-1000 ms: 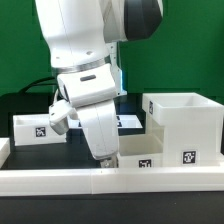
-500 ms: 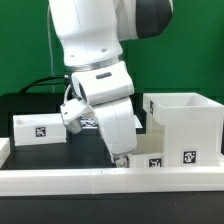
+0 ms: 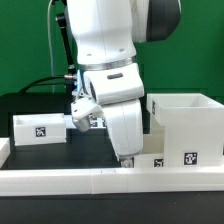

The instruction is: Assemble drawer

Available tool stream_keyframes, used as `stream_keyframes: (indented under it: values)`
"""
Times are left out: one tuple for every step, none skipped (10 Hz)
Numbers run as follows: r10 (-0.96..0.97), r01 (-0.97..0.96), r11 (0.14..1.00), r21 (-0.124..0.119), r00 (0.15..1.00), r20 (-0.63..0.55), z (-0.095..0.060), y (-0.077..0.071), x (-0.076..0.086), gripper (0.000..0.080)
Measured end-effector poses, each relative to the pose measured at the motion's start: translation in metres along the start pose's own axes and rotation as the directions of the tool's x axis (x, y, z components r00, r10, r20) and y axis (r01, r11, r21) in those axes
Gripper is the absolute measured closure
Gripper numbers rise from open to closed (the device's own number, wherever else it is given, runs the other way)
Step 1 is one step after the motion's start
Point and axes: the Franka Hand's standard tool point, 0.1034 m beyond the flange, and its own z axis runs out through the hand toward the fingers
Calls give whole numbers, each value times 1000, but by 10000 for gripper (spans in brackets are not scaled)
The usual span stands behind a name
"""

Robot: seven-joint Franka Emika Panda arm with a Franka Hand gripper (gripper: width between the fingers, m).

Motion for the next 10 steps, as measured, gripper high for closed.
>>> stream_keyframes:
  values:
    - [6, -6, 1000, 4, 1000, 6, 0, 0, 0, 151]
    - [7, -7, 1000, 5, 1000, 6, 0, 0, -1, 151]
    - [7, -7, 1000, 5, 1000, 6, 0, 0, -1, 151]
    - [5, -5, 1000, 3, 1000, 6, 0, 0, 0, 151]
    - [1, -1, 1000, -3, 1000, 11, 0, 0, 0, 151]
    - [-5, 5, 1000, -3, 1000, 20, -1, 1, 1, 151]
    - [-6, 6, 1000, -2, 1000, 27, -1, 1, 1, 151]
    - [-5, 5, 1000, -1, 999, 32, -2, 1, 1, 151]
    - [-7, 7, 1000, -1, 999, 36, -2, 1, 1, 151]
    - [-5, 5, 1000, 3, 999, 42, -2, 2, 1, 151]
